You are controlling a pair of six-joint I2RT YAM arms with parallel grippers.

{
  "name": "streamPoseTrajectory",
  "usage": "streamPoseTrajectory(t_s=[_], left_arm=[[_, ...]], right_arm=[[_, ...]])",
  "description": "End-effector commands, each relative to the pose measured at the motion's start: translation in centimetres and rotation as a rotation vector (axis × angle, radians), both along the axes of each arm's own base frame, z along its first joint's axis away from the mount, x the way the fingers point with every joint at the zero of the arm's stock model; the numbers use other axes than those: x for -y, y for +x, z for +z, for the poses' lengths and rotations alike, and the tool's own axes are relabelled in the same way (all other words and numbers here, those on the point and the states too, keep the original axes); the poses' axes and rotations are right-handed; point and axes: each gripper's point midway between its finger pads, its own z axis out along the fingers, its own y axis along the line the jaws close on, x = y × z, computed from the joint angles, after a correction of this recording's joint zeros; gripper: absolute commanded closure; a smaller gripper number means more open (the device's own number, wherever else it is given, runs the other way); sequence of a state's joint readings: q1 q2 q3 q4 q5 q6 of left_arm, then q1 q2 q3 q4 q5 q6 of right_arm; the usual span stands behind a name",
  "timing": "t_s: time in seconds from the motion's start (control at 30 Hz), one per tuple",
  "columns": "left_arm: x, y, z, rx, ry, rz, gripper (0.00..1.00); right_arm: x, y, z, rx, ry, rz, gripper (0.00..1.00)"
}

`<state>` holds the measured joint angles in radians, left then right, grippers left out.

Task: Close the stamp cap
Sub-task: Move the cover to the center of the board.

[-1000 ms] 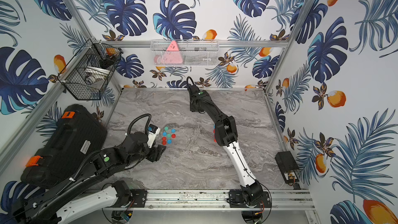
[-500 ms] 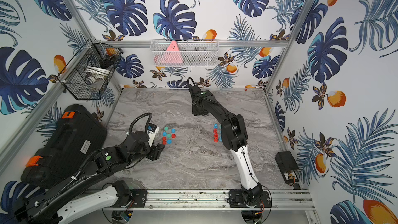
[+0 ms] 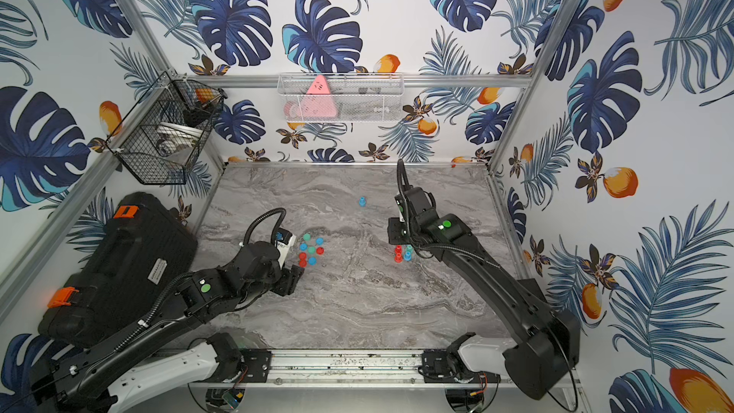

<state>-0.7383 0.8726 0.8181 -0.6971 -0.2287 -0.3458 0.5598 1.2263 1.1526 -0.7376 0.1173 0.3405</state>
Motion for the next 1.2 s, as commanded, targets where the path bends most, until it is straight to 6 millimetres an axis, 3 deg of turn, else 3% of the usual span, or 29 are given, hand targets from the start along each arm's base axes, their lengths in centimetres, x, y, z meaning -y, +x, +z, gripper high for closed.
streamPoseTrajectory(t_s=[0.0,0.2,0.27,0.63,1.17], left_arm=[[0.0,0.1,-0.1,-0.006,-0.005,0.01,0.32],[-0.1,0.2,-0.5,-0.014,0.013,0.018,0.32],[-0.1,0.2,-0.7,-0.022,0.016,0.02,0.32],[0.2,0.6,-1.2,-0.048,0.007,0.048,0.32],[3.7,2.3,-3.5,-0.126,-0.095,0.076,0.33]], right_arm=[[1.9,-1.7,-1.4,0.003,-0.026,-0.04,0.5],[4.5,-3.8,-4.4,-0.002,-0.07,-0.093,0.49],[4.4,-4.1,-4.9,-0.004,-0.048,-0.098,0.49],[5.2,-5.3,-4.0,0.019,-0.017,-0.124,0.48],[5.2,-5.6,-4.1,0.017,-0.016,-0.13,0.47]])
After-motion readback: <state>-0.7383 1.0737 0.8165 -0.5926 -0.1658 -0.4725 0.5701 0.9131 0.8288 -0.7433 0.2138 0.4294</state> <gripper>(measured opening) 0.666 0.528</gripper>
